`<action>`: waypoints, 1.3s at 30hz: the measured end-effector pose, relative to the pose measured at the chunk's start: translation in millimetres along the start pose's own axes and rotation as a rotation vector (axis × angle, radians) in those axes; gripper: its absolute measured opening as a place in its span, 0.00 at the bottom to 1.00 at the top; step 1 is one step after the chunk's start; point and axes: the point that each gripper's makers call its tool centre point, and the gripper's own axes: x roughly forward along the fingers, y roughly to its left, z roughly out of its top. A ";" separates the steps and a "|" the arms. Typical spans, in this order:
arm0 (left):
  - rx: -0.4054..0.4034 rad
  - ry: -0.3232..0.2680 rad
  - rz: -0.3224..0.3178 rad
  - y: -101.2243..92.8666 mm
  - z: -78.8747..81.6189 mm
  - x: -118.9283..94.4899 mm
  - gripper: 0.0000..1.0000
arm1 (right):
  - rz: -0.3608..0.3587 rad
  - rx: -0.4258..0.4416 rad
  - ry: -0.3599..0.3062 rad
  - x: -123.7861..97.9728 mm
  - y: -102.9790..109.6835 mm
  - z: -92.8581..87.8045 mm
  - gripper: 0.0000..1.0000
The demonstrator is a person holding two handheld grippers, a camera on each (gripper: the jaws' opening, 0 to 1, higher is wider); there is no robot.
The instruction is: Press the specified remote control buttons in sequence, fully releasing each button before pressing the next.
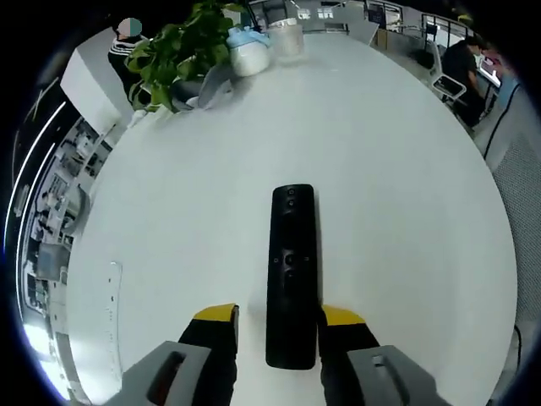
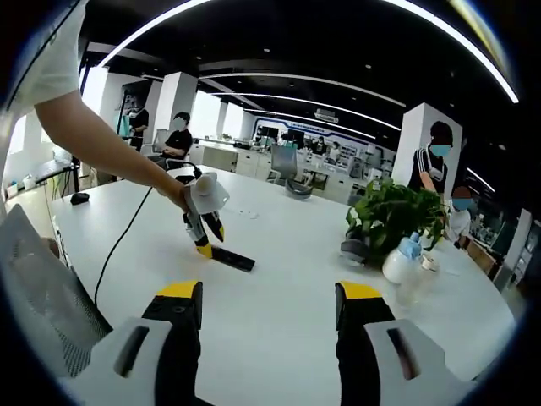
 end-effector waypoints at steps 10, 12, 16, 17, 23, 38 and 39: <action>-0.019 0.013 0.008 0.6 -3.8 -1.1 0.35 | 0.001 0.002 0.000 -0.4 0.0 0.0 0.65; -0.027 0.014 0.009 1.1 -5.3 -1.6 0.36 | 0.002 0.003 -0.002 -0.4 0.1 0.3 0.65; -0.023 0.029 0.035 5.4 -9.8 -4.7 0.41 | 0.001 0.002 -0.001 -0.5 -0.2 0.1 0.65; -0.025 0.033 0.041 6.0 -11.4 -5.5 0.41 | 0.001 0.002 -0.001 -0.5 -0.3 0.1 0.65; -0.060 0.042 0.061 7.4 -17.8 -8.2 0.41 | 0.000 0.002 -0.001 -0.5 -0.6 -0.1 0.64; -0.252 -0.050 0.181 13.5 -30.0 -28.7 0.45 | -0.004 0.006 -0.016 -1.5 -1.6 2.5 0.64; -0.265 -0.062 0.183 12.7 -29.5 -31.7 0.47 | -0.003 0.006 -0.017 -1.6 -1.4 2.8 0.64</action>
